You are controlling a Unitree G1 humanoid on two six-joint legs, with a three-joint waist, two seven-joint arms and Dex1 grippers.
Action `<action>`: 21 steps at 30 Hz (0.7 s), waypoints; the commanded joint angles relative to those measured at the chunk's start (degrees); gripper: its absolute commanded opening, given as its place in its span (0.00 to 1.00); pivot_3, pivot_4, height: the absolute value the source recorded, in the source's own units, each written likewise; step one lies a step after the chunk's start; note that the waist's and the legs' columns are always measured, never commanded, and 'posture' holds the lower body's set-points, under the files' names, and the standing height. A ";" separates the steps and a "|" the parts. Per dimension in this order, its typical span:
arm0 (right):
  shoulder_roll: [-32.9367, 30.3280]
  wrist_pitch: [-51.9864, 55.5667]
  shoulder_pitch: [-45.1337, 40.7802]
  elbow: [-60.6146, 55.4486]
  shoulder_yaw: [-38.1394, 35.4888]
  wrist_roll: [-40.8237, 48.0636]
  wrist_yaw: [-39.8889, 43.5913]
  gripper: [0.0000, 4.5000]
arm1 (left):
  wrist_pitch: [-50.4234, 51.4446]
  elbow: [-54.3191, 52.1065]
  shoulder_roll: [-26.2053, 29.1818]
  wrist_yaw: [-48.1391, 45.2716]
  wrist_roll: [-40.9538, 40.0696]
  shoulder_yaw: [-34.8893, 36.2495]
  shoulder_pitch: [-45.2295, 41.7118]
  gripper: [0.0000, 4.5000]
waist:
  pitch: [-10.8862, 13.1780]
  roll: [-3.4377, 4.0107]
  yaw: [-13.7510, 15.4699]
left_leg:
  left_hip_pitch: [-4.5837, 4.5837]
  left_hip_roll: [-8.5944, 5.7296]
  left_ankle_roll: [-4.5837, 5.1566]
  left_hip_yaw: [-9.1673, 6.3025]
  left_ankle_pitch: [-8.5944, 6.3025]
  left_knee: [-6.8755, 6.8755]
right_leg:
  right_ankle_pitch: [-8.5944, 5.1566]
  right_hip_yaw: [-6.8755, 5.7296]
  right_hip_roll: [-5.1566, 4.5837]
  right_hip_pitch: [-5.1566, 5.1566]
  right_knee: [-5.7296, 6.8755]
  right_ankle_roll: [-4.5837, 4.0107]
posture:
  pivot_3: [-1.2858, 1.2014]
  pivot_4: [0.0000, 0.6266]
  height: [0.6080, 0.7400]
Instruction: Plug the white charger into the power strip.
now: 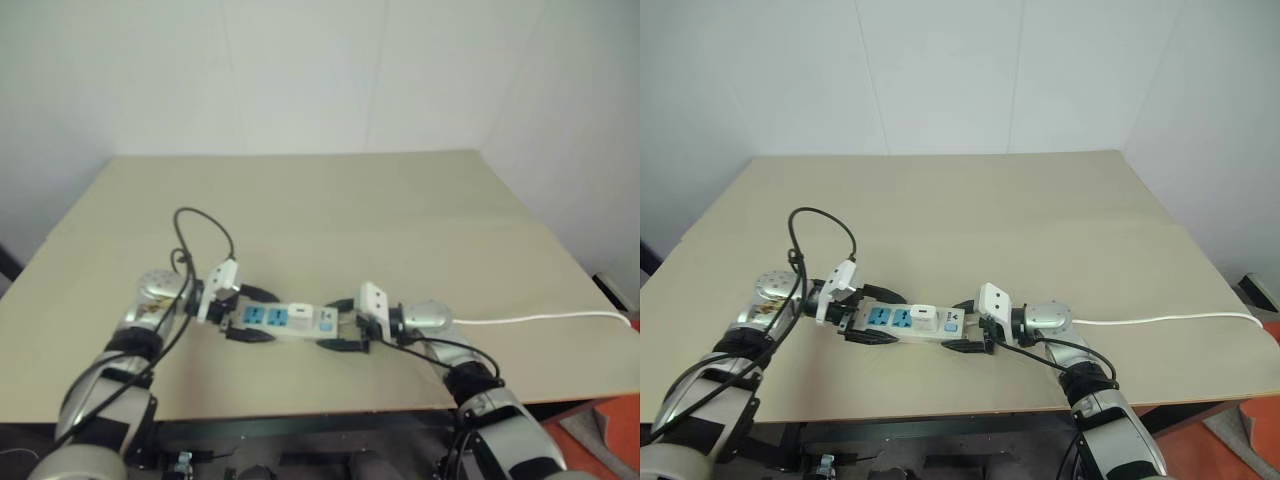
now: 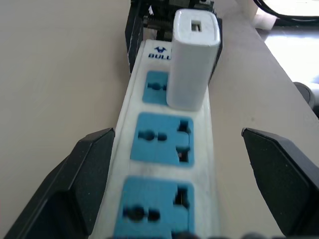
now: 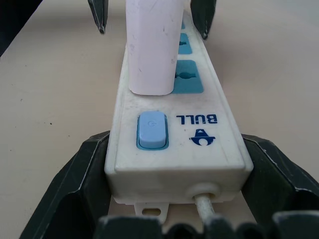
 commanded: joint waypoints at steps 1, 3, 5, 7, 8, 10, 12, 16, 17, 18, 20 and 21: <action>-1.87 2.50 0.54 -2.61 -0.79 1.20 1.19 0.97 | 0.32 -6.97 4.04 -0.20 -1.46 4.34 2.16 1.00 | 0.17 0.00 0.08 | -0.12 0.00 0.00 0.01 0.00 0.00 | 0.01 0.02 0.00 -0.14 0.02 -0.01 | 0.52 0.24 1.00; -3.64 3.38 1.43 -5.82 -1.78 2.16 1.46 1.00 | 2.39 -10.62 5.46 0.16 -2.86 7.28 4.07 1.00 | 0.52 0.04 0.36 | -0.25 0.00 0.00 0.01 0.00 -0.01 | 0.01 0.01 -0.01 -0.26 0.00 -0.02 | 0.52 0.24 1.00; -6.50 3.47 2.99 -10.90 -2.42 2.32 1.49 1.00 | 4.11 -14.45 7.07 0.87 -3.86 9.92 6.34 1.00 | 0.75 0.09 0.91 | -0.39 0.00 0.00 0.01 0.00 -0.01 | 0.01 -0.03 -0.04 -0.35 -0.03 -0.02 | 0.52 0.24 1.00; -9.55 4.66 4.90 -17.14 -3.32 3.01 1.43 1.00 | 6.13 -18.66 8.75 1.63 -4.48 11.87 8.98 1.00 | 0.82 0.13 1.46 | -0.71 -0.03 0.00 0.02 0.00 0.00 | 0.01 -0.06 -0.12 -0.64 -0.05 -0.02 | 0.52 0.24 1.00; -11.54 5.52 6.18 -20.91 -4.09 3.65 1.50 1.00 | 7.29 -21.04 9.64 2.09 -4.81 12.83 10.65 1.00 | 0.83 0.12 1.61 | -0.95 -0.04 0.00 0.02 0.00 0.01 | 0.01 -0.07 -0.14 -0.89 -0.03 -0.02 | 0.52 0.24 1.00; -16.00 8.04 9.22 -28.33 -6.38 5.31 1.69 1.00 | 9.45 -25.81 11.25 3.14 -5.63 14.85 14.25 1.00 | 0.88 0.15 2.04 | -1.27 -0.07 0.00 0.01 0.00 0.03 | 0.12 -0.11 -0.19 -1.20 0.01 -0.20 | 0.52 0.24 1.00; -20.73 11.40 12.52 -34.42 -8.84 7.19 2.13 1.00 | 11.43 -29.96 12.31 4.35 -6.73 16.97 17.54 1.00 | 0.94 0.16 2.81 | -1.28 -0.08 -0.02 0.02 -0.02 -0.01 | 0.21 -0.14 -0.23 -1.19 -0.04 -0.35 | 0.52 0.24 1.00; -32.27 17.65 22.31 -43.77 -16.80 13.62 6.29 1.00 | 12.29 -36.93 14.59 7.13 -6.49 20.69 24.77 1.00 | 1.01 0.15 3.50 | -1.23 -0.08 -0.03 0.06 -0.04 -0.03 | 0.00 -0.17 -0.27 -1.11 -0.12 -0.01 | 0.52 0.24 1.00; -33.89 18.08 24.36 -44.81 -18.56 14.38 6.29 1.00 | 12.45 -38.08 14.88 7.59 -6.74 21.51 26.15 1.00 | 1.03 0.14 3.63 | -1.22 -0.08 -0.04 0.07 -0.05 -0.03 | -0.01 -0.17 -0.27 -1.11 -0.13 -0.01 | 0.52 0.24 1.00; -35.25 18.85 26.42 -45.66 -20.53 15.11 5.93 1.00 | 13.36 -39.22 15.19 8.13 -7.33 22.37 27.46 1.00 | 1.03 0.13 3.69 | -1.22 -0.08 -0.04 0.08 -0.05 -0.02 | -0.01 -0.16 -0.28 -1.11 -0.14 -0.01 | 0.52 0.24 1.00; -37.40 20.11 31.13 -47.05 -25.07 16.49 5.27 1.00 | 15.21 -41.37 16.08 9.12 -8.05 24.02 30.19 1.00 | 1.09 0.06 3.75 | -1.11 -0.05 -0.04 0.12 -0.04 0.00 | -0.02 -0.15 -0.26 -1.03 -0.14 0.00 | 0.52 0.24 1.00; -38.11 20.75 33.04 -47.66 -26.88 17.03 5.07 1.00 | 16.04 -42.30 16.47 9.72 -8.23 24.74 31.31 1.00 | 1.10 0.06 3.72 | -1.11 -0.04 -0.04 0.13 -0.04 0.01 | -0.04 -0.13 -0.25 -1.05 -0.16 -0.01 | 0.52 0.24 1.00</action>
